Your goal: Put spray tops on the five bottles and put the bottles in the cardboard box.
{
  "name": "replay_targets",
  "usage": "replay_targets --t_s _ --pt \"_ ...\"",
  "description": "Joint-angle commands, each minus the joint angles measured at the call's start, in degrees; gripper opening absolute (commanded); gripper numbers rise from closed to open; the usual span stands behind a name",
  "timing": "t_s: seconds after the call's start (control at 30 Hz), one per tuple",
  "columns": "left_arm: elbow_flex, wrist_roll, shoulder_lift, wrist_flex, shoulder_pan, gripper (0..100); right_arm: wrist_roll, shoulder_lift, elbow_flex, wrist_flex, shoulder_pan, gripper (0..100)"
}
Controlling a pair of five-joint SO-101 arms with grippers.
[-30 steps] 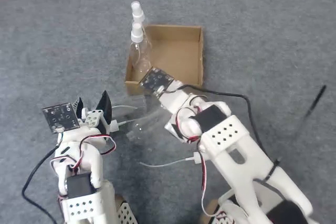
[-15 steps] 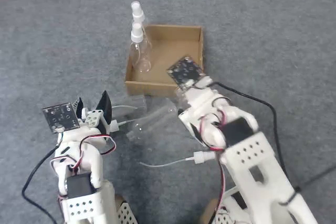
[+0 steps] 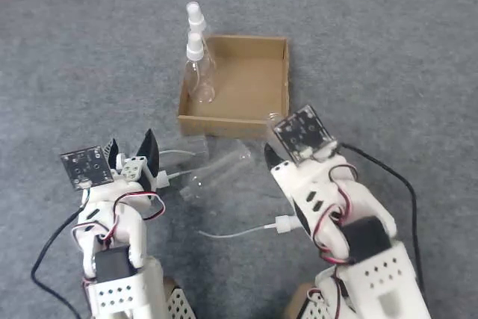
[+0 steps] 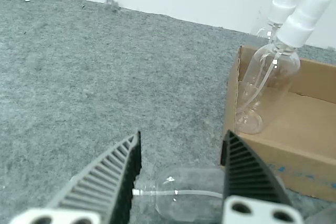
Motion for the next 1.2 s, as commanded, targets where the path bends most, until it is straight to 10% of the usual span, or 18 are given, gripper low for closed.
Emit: replay_targets --t_s 0.0,1.17 --pt "-0.7 -0.5 -1.1 -0.4 -0.2 23 -0.6 -5.8 0.2 -1.4 2.5 6.9" --pt "-1.2 -0.7 -1.1 -3.3 4.3 23 -14.7 -32.8 11.4 -6.6 23.8 6.9"
